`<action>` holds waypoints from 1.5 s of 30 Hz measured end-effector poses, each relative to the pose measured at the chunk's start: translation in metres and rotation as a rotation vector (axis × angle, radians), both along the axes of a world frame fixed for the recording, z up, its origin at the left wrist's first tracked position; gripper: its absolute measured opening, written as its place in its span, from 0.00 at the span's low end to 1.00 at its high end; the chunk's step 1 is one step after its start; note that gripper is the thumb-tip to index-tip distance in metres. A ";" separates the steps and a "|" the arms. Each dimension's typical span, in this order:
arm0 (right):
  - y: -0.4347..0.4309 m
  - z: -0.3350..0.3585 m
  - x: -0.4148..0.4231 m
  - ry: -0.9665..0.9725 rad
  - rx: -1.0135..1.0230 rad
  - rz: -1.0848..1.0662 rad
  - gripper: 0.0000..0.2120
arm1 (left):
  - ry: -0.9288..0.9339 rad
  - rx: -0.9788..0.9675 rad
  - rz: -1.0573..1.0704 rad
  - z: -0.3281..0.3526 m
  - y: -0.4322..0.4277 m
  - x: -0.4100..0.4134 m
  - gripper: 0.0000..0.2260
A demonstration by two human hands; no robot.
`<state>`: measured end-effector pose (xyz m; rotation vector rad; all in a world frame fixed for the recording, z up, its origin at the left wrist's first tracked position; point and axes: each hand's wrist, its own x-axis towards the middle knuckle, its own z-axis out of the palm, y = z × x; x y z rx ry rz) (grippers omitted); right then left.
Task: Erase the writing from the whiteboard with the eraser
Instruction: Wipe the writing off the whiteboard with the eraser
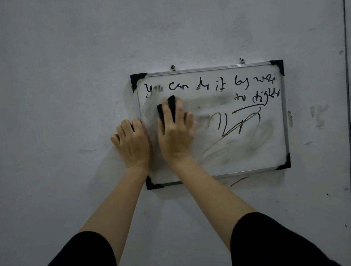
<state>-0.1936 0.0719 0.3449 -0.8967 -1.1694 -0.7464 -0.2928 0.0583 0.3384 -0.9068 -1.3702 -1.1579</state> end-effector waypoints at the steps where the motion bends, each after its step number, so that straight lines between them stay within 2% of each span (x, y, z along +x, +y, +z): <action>1: 0.002 -0.002 0.005 -0.075 0.032 -0.024 0.19 | 0.015 0.004 0.014 0.000 0.000 -0.001 0.08; 3: 0.007 -0.003 0.025 -0.200 0.095 -0.086 0.17 | 0.046 0.010 0.016 0.000 0.000 -0.003 0.08; 5: 0.012 -0.005 0.053 -0.209 0.120 -0.126 0.17 | 0.067 0.005 -0.002 -0.001 -0.001 -0.004 0.07; 10: 0.022 -0.017 0.114 0.112 0.006 -0.138 0.18 | 0.038 0.002 -0.036 -0.001 -0.001 -0.002 0.06; 15: 0.008 -0.005 0.076 0.505 -0.144 -0.034 0.19 | -0.072 -0.003 -0.115 -0.004 -0.003 0.006 0.07; 17: 0.001 -0.004 0.045 0.445 -0.135 0.003 0.19 | -0.081 -0.016 -0.113 -0.004 -0.004 0.008 0.07; 20: -0.007 -0.023 0.013 0.179 -0.081 -0.010 0.19 | -0.085 -0.036 -0.096 -0.006 -0.006 0.010 0.06; 23: -0.004 -0.036 0.021 -0.080 -0.007 -0.047 0.19 | -0.071 -0.030 -0.061 -0.008 -0.007 0.009 0.07; 25: 0.003 -0.035 0.044 -0.142 0.035 -0.069 0.16 | -0.048 -0.023 -0.045 -0.007 -0.005 0.006 0.08; 32: 0.019 -0.033 0.127 0.275 -0.097 -0.088 0.19 | -0.054 -0.015 -0.047 -0.007 -0.002 0.007 0.09; 37: 0.004 -0.021 0.082 0.498 -0.159 0.010 0.19 | -0.092 -0.008 -0.090 -0.006 -0.005 0.010 0.07; 39: -0.003 -0.027 0.045 0.382 -0.131 0.038 0.19 | -0.094 -0.028 -0.105 -0.008 -0.007 0.011 0.07; 41: -0.009 -0.038 0.017 0.184 -0.096 0.029 0.19 | -0.084 -0.049 -0.097 -0.012 -0.008 0.010 0.08; 45: -0.004 -0.047 0.030 -0.124 -0.006 -0.030 0.18 | -0.025 -0.069 -0.028 -0.015 -0.011 0.005 0.10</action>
